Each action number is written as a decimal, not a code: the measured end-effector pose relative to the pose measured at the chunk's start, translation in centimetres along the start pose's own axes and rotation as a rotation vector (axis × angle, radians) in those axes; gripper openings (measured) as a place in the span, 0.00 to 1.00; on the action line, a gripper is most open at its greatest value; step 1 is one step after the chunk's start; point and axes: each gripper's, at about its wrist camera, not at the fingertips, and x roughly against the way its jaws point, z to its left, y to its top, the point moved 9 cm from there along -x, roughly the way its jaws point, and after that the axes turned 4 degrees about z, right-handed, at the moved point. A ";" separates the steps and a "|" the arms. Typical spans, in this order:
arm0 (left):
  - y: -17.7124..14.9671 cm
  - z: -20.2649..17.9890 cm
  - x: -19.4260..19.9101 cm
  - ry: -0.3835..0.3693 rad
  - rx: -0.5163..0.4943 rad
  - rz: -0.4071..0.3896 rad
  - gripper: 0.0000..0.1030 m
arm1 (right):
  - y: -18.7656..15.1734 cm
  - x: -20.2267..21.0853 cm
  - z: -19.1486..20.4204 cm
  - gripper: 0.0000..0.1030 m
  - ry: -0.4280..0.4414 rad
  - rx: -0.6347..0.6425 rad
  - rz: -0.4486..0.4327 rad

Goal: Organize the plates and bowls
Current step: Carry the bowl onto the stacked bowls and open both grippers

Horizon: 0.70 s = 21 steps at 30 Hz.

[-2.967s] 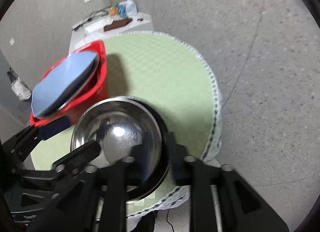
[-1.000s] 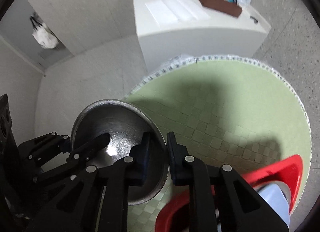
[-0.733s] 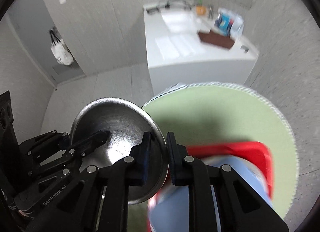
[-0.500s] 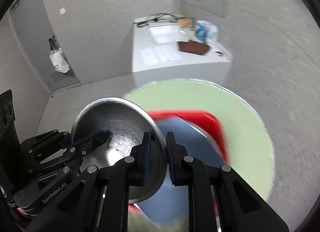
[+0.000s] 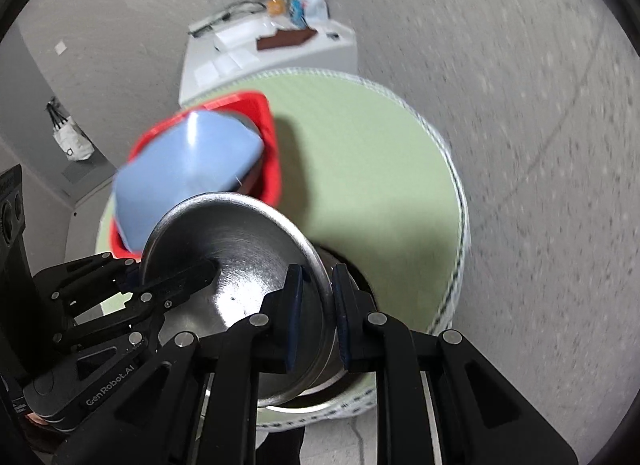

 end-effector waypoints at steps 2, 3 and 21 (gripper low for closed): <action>0.4 -0.2 -1.4 0.002 0.003 0.031 0.09 | -0.6 -1.2 -1.0 0.15 0.008 -0.019 0.022; 0.6 -0.1 -1.8 0.011 0.002 0.040 0.09 | -1.1 -1.4 -1.6 0.15 0.011 -0.024 0.029; 2.4 -3.2 -3.5 0.074 -0.080 -0.031 0.72 | -2.1 -1.6 -4.2 0.20 0.046 -0.121 -0.044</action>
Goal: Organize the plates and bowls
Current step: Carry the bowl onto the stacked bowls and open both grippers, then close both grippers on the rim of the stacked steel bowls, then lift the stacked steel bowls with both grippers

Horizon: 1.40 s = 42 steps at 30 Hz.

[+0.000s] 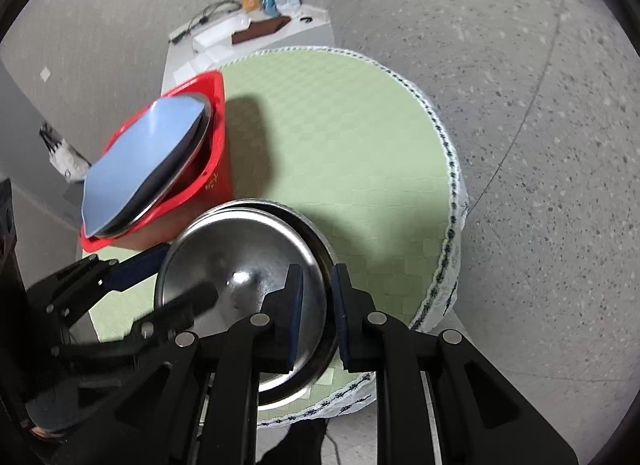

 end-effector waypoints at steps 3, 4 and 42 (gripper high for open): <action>-0.6 -0.2 1.4 0.002 -0.003 -0.035 0.74 | -0.4 1.0 -0.6 0.39 -0.008 -0.029 -0.039; -1.1 0.1 1.6 0.016 0.008 -0.040 0.75 | -0.6 1.3 -0.7 0.47 -0.007 -0.041 -0.052; -3.9 1.7 -4.0 0.060 0.218 0.061 0.51 | -4.1 -4.0 -1.2 0.46 0.142 -0.232 0.024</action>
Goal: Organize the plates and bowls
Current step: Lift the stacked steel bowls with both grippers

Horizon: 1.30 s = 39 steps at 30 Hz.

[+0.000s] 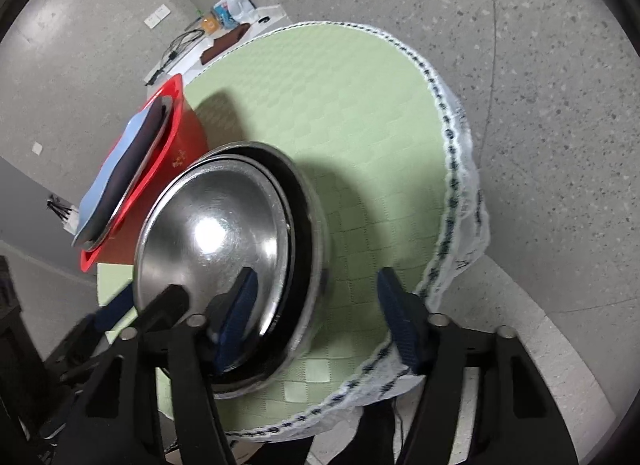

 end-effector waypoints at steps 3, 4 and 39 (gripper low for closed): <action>0.4 0.0 -0.1 -0.010 -0.027 -0.005 0.42 | -0.1 -0.2 0.3 0.36 0.002 0.013 0.003; 0.6 0.3 0.0 -0.015 -0.024 -0.004 0.42 | -0.1 -0.2 0.3 0.35 0.004 0.010 0.003; 4.1 12.3 15.3 -0.080 0.041 -0.247 0.36 | 8.0 7.1 14.8 0.30 0.050 0.131 -0.194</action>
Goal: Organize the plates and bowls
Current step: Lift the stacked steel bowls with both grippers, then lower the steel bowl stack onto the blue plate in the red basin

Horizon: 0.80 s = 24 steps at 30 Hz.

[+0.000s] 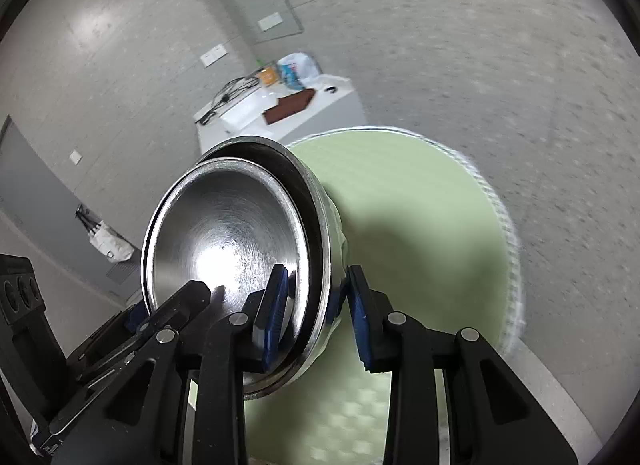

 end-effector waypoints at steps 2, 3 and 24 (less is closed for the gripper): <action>0.5 1.8 0.1 0.016 0.013 0.013 0.36 | 0.5 -1.8 1.9 0.30 0.005 0.013 0.019; 0.7 2.8 0.1 0.024 0.022 0.020 0.36 | 0.6 -2.5 2.5 0.30 0.004 0.021 0.028; 5.1 9.1 -9.2 -0.001 -0.010 0.277 0.41 | -0.9 -12.6 2.7 0.30 -0.156 -0.052 0.190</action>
